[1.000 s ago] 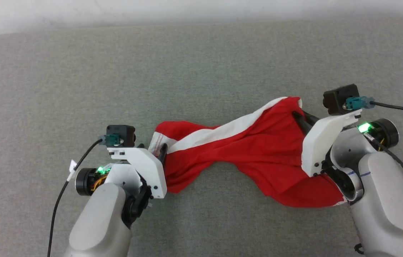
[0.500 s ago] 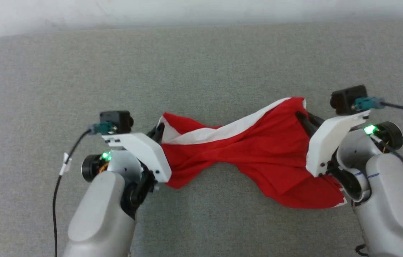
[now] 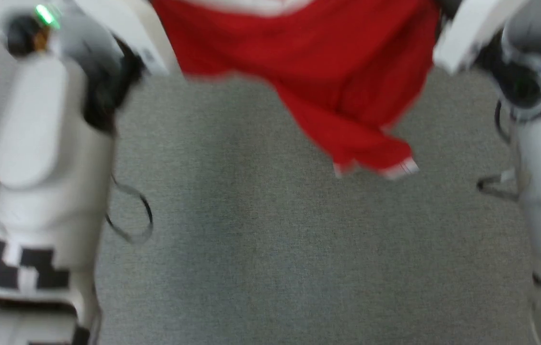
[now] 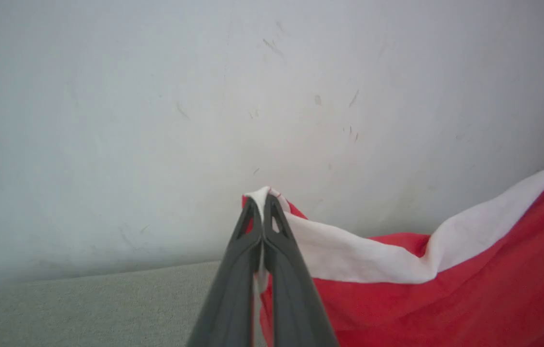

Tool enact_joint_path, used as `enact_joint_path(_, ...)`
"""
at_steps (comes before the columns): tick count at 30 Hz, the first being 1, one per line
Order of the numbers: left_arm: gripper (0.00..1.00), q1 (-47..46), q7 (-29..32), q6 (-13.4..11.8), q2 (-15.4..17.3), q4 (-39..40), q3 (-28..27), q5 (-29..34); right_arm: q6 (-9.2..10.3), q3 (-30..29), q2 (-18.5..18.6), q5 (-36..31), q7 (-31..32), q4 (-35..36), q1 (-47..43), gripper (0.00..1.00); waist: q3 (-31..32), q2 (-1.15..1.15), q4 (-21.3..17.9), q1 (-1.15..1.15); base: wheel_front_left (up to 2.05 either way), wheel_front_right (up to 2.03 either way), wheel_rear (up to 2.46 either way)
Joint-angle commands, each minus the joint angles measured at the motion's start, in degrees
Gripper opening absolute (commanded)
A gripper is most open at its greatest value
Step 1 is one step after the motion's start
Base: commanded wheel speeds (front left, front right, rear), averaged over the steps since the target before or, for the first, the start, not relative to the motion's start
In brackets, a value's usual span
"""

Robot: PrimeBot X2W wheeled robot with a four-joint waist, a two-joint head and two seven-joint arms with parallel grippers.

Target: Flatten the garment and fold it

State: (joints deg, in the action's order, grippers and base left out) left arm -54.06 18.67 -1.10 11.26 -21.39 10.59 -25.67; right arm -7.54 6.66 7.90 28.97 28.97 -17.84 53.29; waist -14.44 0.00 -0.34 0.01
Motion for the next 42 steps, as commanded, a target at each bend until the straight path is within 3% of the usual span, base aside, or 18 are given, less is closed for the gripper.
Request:
enact_joint_path(1,0.0,-4.1,-1.08,-0.4,0.77,-1.52,-1.38,0.19,0.05,0.15,-0.66,-0.37,-1.56,-2.37,4.09,0.0,-1.88,0.0,-1.58,-0.01,0.0,0.0,0.0)
enact_joint_path(10,0.0,-19.88,-12.89,-2.6,2.32,-7.82,-4.16,3.02,0.05,-2.0,-3.45,-3.82,-18.74,-14.44,21.42,0.0,-6.06,0.0,-2.23,-0.01,0.0,0.0,0.0)
enact_joint_path(17,0.0,-21.71,-18.91,-1.08,1.37,-11.05,-4.86,1.74,0.05,2.73,-2.1,-2.0,-24.71,-18.66,23.14,0.0,-8.68,0.0,-0.73,-0.01,0.0,0.0,0.0)
enact_joint_path(24,0.0,-15.4,-20.06,0.41,-0.03,-12.94,-4.25,0.13,0.05,9.67,2.28,6.13,-25.77,-14.48,13.08,0.0,-7.09,0.0,0.88,-0.01,0.0,0.0,0.0)
enact_joint_path(29,0.0,-5.05,-20.77,0.92,-0.47,-11.26,-4.94,-1.97,0.05,13.67,6.76,12.81,-26.23,-6.36,0.03,0.0,-3.1,0.0,1.59,-0.01,0.0,0.0,0.0)
enact_joint_path(33,0.0,5.6,-21.09,0.79,-0.78,-7.27,-5.5,-3.51,0.05,15.56,10.82,14.53,-25.42,0.3,-10.52,0.0,0.96,0.0,1.96,-0.01,0.0,0.0,0.0)
enact_joint_path(42,0.0,33.35,-17.51,-3.48,-1.52,8.19,-7.61,-6.94,0.05,16.57,15.48,15.36,-16.01,11.18,-32.43,0.0,9.28,0.0,1.89,-0.01,0.0,0.0,0.0)
